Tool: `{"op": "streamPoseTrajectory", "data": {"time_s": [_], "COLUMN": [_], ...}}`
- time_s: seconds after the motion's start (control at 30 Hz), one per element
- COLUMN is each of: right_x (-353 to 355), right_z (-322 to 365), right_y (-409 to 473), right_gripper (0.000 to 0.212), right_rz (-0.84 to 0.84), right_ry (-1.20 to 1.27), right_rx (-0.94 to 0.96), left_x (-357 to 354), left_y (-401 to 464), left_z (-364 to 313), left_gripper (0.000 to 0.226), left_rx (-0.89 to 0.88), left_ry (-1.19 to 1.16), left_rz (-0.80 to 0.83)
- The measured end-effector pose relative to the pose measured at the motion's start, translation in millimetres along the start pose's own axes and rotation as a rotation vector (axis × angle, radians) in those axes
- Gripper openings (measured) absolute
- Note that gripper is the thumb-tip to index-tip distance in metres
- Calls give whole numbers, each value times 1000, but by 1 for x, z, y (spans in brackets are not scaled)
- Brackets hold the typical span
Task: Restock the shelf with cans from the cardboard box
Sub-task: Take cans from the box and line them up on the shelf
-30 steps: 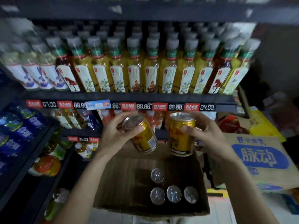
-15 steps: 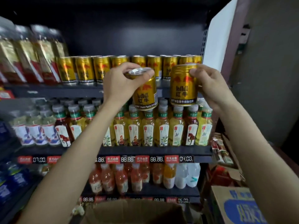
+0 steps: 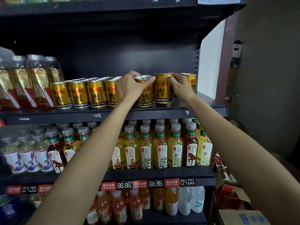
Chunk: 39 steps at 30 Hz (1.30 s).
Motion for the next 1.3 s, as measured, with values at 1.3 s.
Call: {"op": "streamPoseTrajectory", "data": {"time_s": [1.3], "right_x": [-54], "right_z": [0], "right_y": [-5], "right_gripper": [78], "right_rz": [-99], "right_ry": [-678], "right_rx": [121], "left_x": [-9], "left_y": [7], "left_z": [45], "left_gripper": [89], "left_rx": [-532], "left_ry": [425], "left_rz": [174]}}
Point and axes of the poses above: each hand's wrist, its own y-axis towards the middle knuckle, its own x-axis out of the back of the hand, z = x × y, the point moved 8 cm from there along y, towards the middle knuckle, and after that the axes turned 1 degree about y, right-handed, at the moved point
